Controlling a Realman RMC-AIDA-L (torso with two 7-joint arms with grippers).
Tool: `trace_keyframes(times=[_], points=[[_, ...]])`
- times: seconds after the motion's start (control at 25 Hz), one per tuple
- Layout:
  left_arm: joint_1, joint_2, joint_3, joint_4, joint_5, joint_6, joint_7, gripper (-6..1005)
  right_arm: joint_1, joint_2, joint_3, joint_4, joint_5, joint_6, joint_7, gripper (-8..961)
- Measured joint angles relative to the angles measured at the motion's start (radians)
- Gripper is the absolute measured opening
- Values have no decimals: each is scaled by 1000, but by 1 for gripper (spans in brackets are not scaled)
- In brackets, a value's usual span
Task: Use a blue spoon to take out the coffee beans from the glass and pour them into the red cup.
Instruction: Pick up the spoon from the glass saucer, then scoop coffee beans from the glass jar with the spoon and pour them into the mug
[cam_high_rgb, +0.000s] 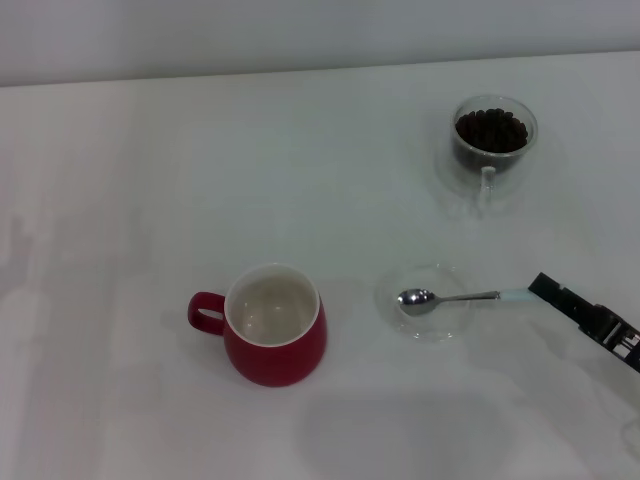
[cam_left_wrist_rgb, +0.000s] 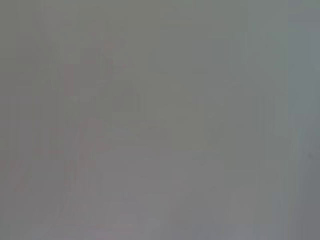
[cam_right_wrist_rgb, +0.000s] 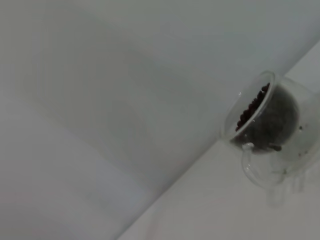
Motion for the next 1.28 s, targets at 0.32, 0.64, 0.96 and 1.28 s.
trace_keyframes(times=[0.32,0.64,0.96,1.28], points=[[3,0,0,0,0,3,0,789,7,-8,2,-51,4,-67,29,150],[6,2,0,-1,0,1,0,788,51,-10,20,-187,47,-112,88,150],[9,1,0,-34,43,-13,0,787,169,-15,60,-295,84,-38,83,150],[43,0,2,-38,69,-6,0,785,205,-33,60,-414,79,100,58,150]])
